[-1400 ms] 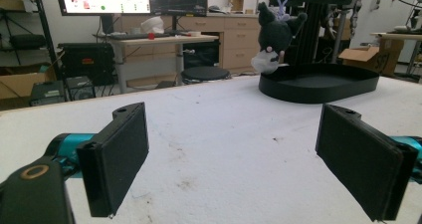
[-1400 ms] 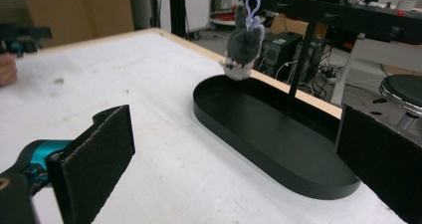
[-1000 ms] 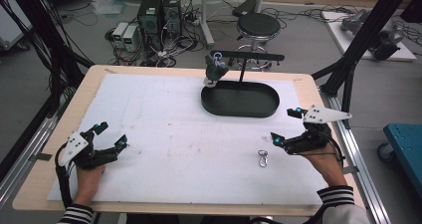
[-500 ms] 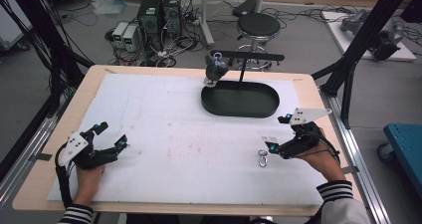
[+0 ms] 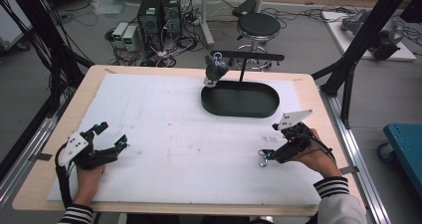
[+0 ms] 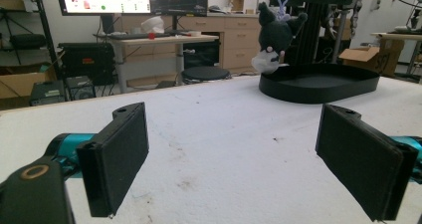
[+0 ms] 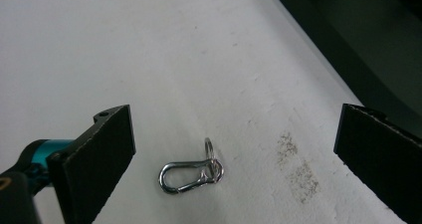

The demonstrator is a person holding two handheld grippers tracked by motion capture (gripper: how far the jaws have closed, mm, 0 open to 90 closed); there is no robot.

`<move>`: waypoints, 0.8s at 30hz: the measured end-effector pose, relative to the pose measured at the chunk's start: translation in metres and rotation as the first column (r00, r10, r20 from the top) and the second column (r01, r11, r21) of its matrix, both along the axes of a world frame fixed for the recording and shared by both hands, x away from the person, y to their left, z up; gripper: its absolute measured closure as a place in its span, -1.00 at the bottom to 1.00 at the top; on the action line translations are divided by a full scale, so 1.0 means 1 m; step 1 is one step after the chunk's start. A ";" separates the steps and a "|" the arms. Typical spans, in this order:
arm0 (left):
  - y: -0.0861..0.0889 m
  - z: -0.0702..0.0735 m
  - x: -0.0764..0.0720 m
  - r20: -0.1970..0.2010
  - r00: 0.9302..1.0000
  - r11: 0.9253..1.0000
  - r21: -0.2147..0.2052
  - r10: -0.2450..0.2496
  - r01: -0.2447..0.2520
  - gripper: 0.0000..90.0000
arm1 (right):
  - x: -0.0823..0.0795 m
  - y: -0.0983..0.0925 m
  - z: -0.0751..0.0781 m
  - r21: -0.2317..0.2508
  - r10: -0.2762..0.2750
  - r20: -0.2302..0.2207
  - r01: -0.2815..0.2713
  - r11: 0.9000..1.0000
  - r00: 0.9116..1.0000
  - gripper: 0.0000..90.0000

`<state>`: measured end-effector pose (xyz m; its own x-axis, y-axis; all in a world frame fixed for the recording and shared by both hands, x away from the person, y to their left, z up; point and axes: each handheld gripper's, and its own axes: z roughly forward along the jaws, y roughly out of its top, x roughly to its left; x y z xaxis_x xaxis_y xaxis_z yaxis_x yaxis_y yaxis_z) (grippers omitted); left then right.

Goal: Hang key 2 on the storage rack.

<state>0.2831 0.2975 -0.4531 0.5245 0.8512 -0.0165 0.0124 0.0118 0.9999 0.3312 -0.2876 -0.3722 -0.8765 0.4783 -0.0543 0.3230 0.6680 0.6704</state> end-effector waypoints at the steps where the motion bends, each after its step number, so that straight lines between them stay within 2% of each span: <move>1: 0.000 0.000 0.000 0.001 1.000 1.000 0.000 0.000 0.000 -0.70 | 0.001 0.000 -0.001 -0.008 0.006 -0.005 -0.006 1.000 1.000 -0.95; 2: 0.000 0.000 0.000 0.001 1.000 1.000 0.000 -0.001 0.001 -0.70 | 0.001 0.001 -0.002 -0.012 0.010 -0.022 -0.011 1.000 1.000 -0.93; 5: 0.000 0.000 0.000 0.001 1.000 1.000 0.000 -0.001 0.001 -0.70 | 0.003 0.003 -0.005 -0.040 0.027 -0.028 -0.028 0.999 0.999 -0.91; 10: 0.000 0.000 0.000 0.001 1.000 1.000 -0.001 -0.001 0.001 -0.70 | 0.006 0.005 -0.011 -0.065 0.032 -0.067 -0.036 0.997 0.997 -0.90; 14: 0.000 0.000 0.000 0.001 1.000 1.000 0.000 0.000 0.000 -0.70 | 0.008 0.006 -0.016 -0.080 0.023 -0.117 -0.033 0.996 0.993 -0.87; 19: 0.000 0.000 0.000 0.000 1.000 1.000 0.000 -0.001 0.001 -0.70 | 0.011 0.007 -0.019 -0.097 0.034 -0.135 -0.047 0.994 0.990 -0.84; 20: 0.000 0.000 0.000 0.001 1.000 1.000 -0.001 -0.001 0.001 -0.70 | 0.011 0.008 -0.020 -0.103 0.033 -0.139 -0.047 0.994 0.990 -0.81; 22: 0.000 0.000 0.000 0.001 1.000 1.000 0.000 -0.001 0.001 -0.70 | 0.011 0.009 -0.021 -0.116 0.048 -0.146 -0.065 0.991 0.988 -0.62; 24: 0.000 0.000 0.000 0.001 1.000 1.000 0.000 -0.001 0.001 -0.70 | 0.012 0.010 -0.023 -0.125 0.051 -0.154 -0.071 0.990 0.987 -0.62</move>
